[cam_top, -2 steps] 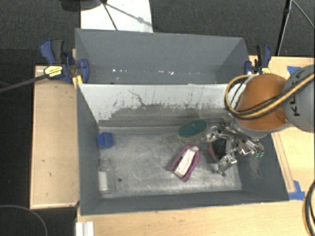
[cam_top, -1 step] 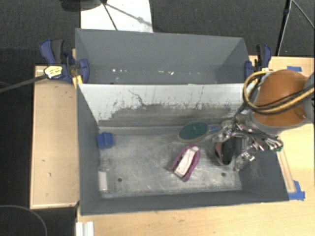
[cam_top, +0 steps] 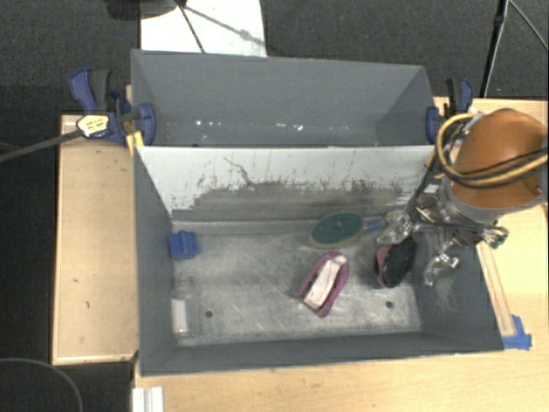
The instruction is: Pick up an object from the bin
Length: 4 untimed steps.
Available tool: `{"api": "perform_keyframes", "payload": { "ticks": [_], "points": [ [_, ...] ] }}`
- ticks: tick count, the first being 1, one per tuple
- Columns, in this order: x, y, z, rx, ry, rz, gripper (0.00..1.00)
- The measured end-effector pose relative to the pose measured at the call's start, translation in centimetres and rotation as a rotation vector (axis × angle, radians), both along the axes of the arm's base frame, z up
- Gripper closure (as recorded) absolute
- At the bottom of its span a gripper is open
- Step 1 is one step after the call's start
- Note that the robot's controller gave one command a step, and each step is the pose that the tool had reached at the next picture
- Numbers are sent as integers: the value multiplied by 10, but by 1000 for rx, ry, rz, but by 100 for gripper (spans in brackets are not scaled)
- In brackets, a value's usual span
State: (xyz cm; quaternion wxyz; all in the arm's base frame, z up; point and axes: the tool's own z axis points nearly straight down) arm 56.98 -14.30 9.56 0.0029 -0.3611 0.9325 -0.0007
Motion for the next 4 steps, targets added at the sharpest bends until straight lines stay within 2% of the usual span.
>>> {"api": "perform_keyframes", "payload": {
  "ticks": [1, 2, 3, 4],
  "points": [
    [-10, 15, -21, 24, -5, 345, 0],
    [-10, 14, -21, 22, -5, 340, 100],
    [-11, 22, 73, -3, -3, 301, 100],
    [-3, 30, 92, -2, 0, 554, 100]
  ]
}}
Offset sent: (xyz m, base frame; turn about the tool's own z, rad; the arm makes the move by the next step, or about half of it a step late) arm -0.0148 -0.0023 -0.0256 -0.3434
